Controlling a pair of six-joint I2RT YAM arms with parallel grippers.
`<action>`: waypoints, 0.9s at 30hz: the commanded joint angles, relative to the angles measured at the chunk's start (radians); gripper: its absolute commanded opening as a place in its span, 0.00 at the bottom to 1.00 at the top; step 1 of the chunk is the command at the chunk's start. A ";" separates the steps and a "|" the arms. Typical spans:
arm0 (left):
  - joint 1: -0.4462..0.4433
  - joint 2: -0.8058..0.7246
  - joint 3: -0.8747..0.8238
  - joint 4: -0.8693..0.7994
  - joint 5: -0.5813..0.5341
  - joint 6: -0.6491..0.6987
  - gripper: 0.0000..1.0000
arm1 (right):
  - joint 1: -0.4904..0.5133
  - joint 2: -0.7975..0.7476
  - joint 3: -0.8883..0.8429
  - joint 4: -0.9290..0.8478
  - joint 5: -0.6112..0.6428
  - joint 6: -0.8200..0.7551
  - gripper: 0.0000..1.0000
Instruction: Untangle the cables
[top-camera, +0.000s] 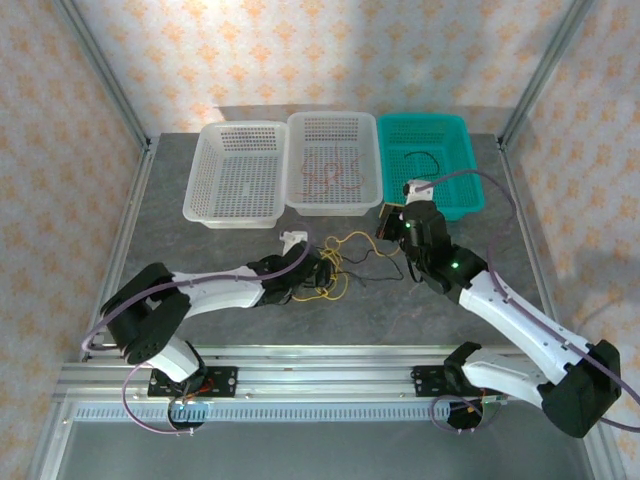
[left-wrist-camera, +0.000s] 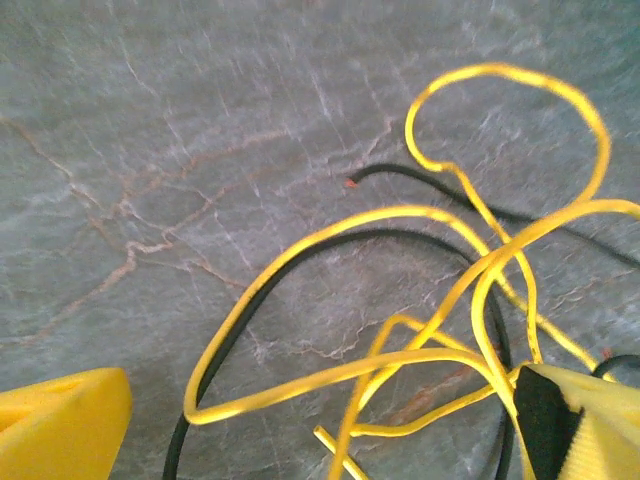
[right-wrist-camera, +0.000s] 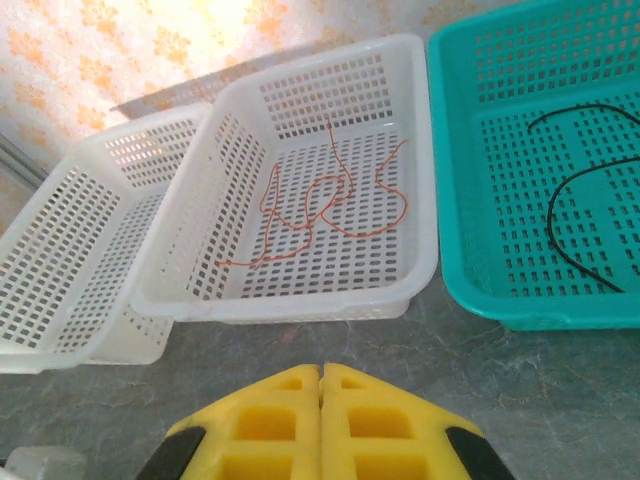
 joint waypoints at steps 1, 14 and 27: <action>-0.009 -0.088 -0.016 0.004 -0.071 -0.006 0.99 | 0.006 -0.017 0.043 -0.009 0.040 0.005 0.00; 0.041 -0.234 -0.024 0.038 -0.046 0.028 0.99 | 0.006 -0.055 -0.069 0.180 -0.140 -0.396 0.00; 0.132 -0.237 -0.007 0.149 0.190 0.112 0.99 | 0.006 -0.068 -0.139 0.069 -0.366 -1.175 0.00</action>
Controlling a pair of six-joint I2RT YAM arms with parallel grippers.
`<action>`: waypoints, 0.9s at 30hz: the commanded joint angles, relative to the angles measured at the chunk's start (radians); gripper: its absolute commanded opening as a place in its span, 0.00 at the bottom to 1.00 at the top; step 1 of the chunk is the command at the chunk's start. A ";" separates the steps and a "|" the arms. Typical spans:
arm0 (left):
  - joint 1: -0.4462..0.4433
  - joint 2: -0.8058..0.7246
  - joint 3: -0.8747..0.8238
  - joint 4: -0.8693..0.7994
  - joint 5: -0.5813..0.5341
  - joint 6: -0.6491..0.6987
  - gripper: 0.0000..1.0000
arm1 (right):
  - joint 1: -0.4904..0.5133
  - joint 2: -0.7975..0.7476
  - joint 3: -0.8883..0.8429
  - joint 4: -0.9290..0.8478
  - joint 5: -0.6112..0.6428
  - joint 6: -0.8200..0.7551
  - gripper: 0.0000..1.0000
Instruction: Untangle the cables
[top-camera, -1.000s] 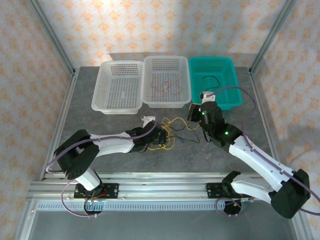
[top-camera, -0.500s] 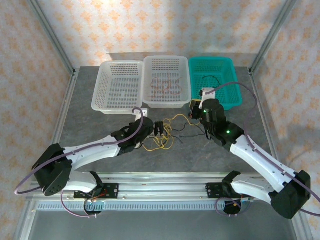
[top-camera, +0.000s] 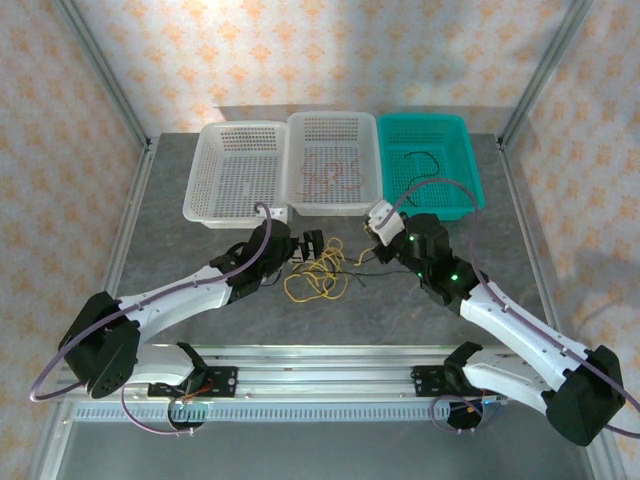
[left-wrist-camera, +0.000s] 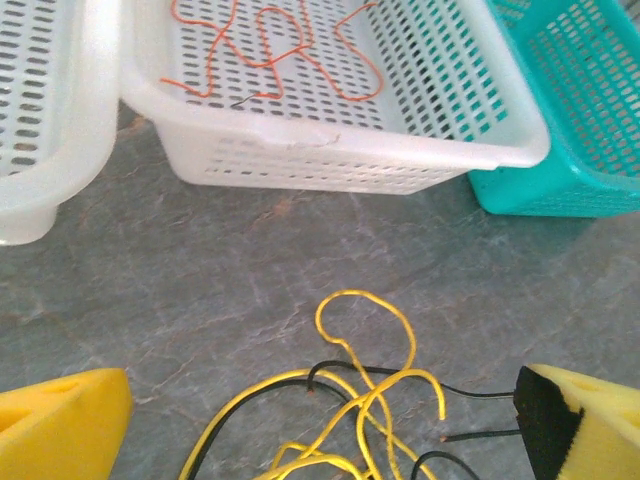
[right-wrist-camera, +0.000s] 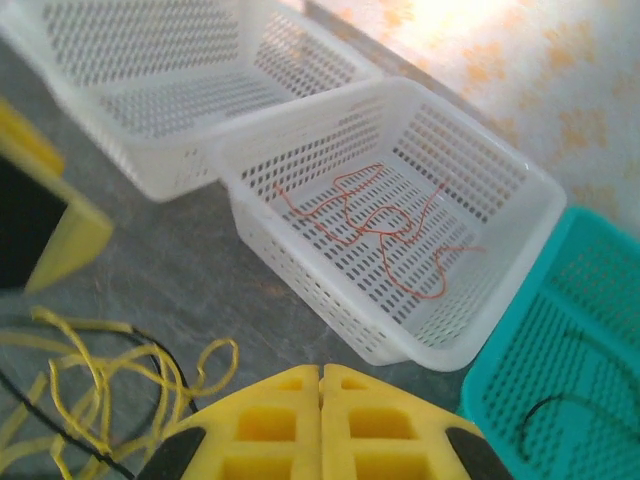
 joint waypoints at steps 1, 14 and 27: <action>0.005 0.005 0.010 0.040 0.062 0.038 0.99 | 0.006 -0.013 0.009 -0.100 -0.068 -0.323 0.00; 0.005 0.036 0.015 0.065 0.080 0.038 0.99 | 0.006 0.075 0.053 -0.248 0.257 -0.568 0.00; 0.023 0.007 0.020 0.071 0.085 0.026 0.99 | 0.003 0.119 0.086 0.018 0.452 -0.315 0.00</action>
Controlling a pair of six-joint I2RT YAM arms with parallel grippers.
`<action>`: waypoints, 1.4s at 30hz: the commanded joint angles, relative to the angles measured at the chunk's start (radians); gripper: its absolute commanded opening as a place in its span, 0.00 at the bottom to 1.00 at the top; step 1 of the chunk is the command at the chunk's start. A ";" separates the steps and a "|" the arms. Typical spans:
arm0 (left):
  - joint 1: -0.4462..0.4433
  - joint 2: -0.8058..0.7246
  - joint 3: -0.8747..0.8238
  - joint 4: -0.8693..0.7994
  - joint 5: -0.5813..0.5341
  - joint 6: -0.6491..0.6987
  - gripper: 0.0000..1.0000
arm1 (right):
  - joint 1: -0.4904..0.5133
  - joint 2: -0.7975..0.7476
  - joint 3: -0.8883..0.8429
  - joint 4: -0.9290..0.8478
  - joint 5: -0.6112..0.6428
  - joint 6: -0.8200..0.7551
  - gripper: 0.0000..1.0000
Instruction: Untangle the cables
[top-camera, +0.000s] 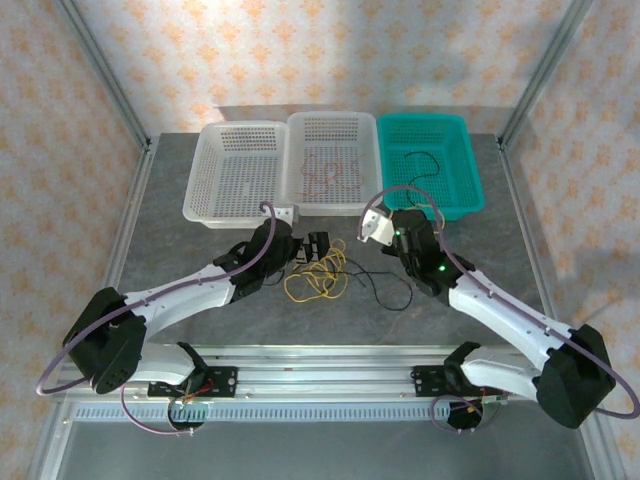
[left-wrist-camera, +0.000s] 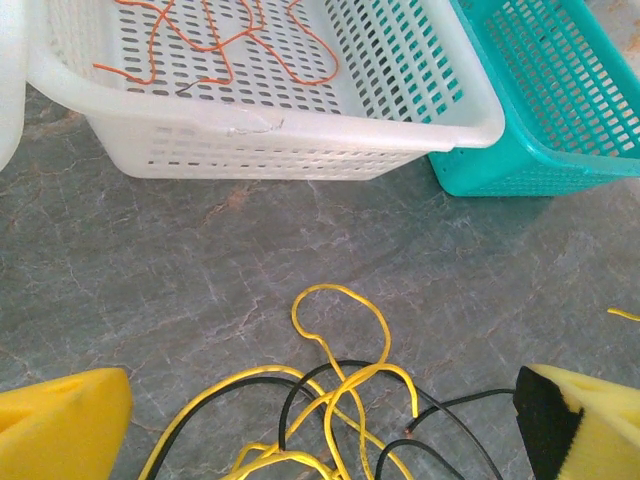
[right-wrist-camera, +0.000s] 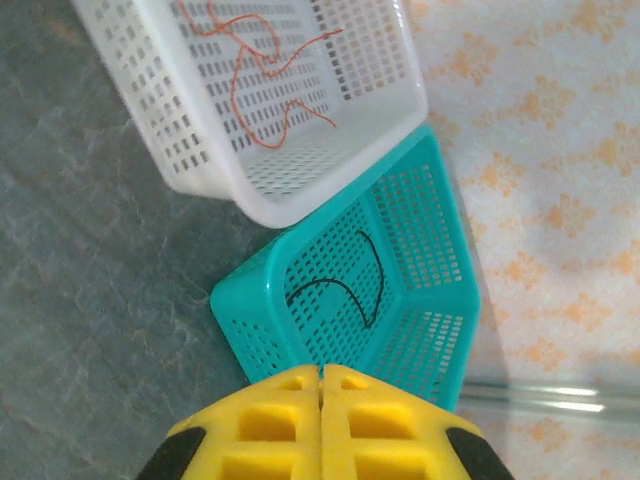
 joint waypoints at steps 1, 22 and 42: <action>0.026 -0.033 0.020 0.027 0.021 0.006 0.99 | 0.001 -0.003 0.065 0.050 -0.011 0.207 0.00; 0.186 -0.108 0.236 -0.171 0.524 0.304 0.95 | -0.104 0.143 0.412 -0.113 -0.621 0.839 0.00; 0.065 0.106 0.410 -0.304 0.619 0.425 0.68 | -0.111 0.204 0.548 -0.306 -0.769 0.821 0.00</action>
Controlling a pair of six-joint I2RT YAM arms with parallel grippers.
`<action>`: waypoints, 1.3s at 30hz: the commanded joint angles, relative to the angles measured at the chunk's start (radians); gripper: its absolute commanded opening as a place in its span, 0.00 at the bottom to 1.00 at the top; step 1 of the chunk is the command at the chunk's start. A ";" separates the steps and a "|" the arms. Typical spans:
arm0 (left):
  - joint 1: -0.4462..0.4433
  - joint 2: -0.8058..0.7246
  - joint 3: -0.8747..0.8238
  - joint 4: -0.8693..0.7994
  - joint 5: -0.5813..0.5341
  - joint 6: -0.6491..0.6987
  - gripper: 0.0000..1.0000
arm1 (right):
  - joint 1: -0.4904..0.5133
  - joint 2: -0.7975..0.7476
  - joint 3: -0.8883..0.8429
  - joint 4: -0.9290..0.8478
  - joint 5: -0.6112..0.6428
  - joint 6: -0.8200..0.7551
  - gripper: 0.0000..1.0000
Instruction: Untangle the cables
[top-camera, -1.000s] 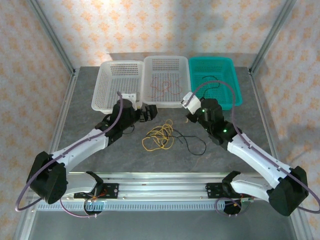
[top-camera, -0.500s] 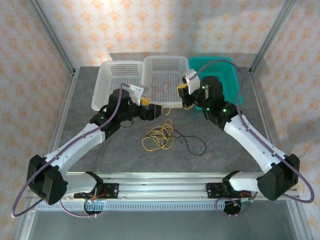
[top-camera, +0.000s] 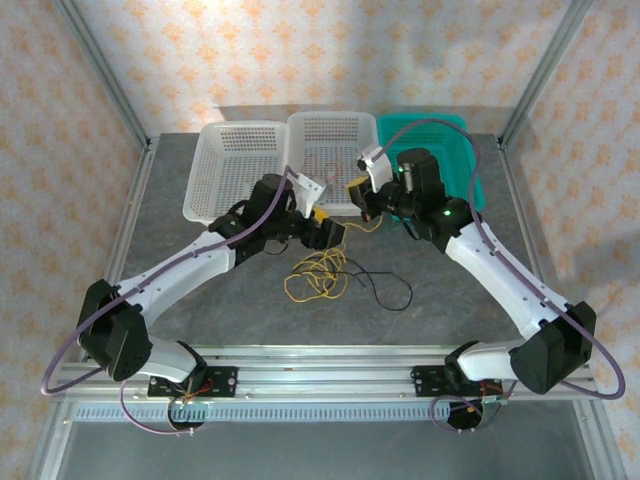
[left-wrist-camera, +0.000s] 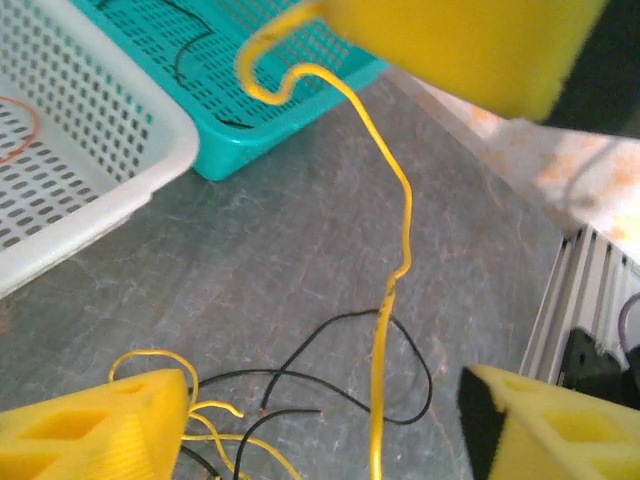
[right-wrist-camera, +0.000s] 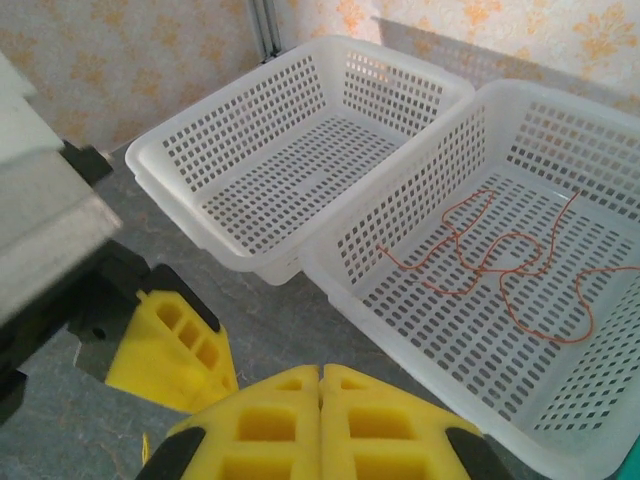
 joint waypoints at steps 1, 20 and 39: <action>-0.017 0.014 0.034 -0.026 0.043 0.018 0.64 | -0.002 -0.012 0.042 -0.028 -0.016 0.003 0.00; -0.036 0.009 0.038 -0.008 0.046 -0.009 0.00 | -0.002 -0.072 -0.024 0.059 0.085 -0.011 0.00; 0.226 -0.069 -0.018 0.005 -0.281 -0.153 0.00 | 0.001 -0.109 -0.108 0.237 0.329 0.166 1.00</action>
